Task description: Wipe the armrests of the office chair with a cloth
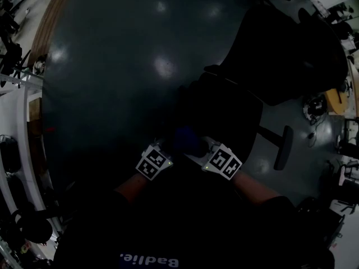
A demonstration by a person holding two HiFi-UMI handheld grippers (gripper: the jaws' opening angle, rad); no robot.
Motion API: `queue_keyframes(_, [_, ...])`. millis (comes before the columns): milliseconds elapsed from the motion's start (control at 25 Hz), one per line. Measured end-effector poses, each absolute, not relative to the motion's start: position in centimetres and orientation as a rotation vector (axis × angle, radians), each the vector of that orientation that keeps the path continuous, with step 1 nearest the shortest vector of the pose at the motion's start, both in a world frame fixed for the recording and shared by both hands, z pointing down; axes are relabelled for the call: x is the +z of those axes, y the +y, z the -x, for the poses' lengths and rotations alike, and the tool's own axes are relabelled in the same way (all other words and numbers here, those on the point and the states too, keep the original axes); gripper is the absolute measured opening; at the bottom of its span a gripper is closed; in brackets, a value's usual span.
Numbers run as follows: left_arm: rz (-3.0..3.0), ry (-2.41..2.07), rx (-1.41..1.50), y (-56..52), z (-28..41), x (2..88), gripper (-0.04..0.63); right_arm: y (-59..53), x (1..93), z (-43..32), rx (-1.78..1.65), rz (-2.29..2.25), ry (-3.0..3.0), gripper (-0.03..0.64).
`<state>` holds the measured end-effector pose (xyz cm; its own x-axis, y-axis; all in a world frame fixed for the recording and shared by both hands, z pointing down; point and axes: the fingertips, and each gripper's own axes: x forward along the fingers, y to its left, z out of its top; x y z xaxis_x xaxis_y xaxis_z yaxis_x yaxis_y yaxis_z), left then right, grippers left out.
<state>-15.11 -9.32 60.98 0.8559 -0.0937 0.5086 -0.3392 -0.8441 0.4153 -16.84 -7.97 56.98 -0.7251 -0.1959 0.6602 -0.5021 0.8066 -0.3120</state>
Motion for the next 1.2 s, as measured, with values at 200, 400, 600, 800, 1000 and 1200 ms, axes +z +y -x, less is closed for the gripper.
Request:
queue_keyframes(200, [-2.527,-0.339,0.621,-9.7,15.1,60.5,0.020,-12.9,54.1,14.2,0.554,-0.610,-2.383,0.126])
queue_keyframes(400, [-2.518,-0.371,0.597,-10.1,14.9,59.8,0.020,-20.4,51.8,10.6,0.454,-0.739,-2.357,0.124])
queue_keyframes(600, [-2.510,-0.404,0.578,-10.7,15.6,59.9,0.020,-26.9,52.1,10.1,0.367,-0.759,-2.312,0.124])
queue_keyframes(800, [-2.481,-0.435,0.542,-10.8,16.5,60.2,0.020,-30.7,54.0,11.5,0.315,-0.740,-2.254,0.124])
queue_keyframes(1000, [-2.476,-0.443,0.525,-11.0,15.8,59.8,0.020,-33.6,55.4,10.8,0.244,-0.720,-2.190,0.126])
queue_keyframes(1200, [-2.464,-0.446,0.499,-11.0,16.3,59.8,0.020,-32.9,58.0,12.0,0.245,-0.642,-2.154,0.126])
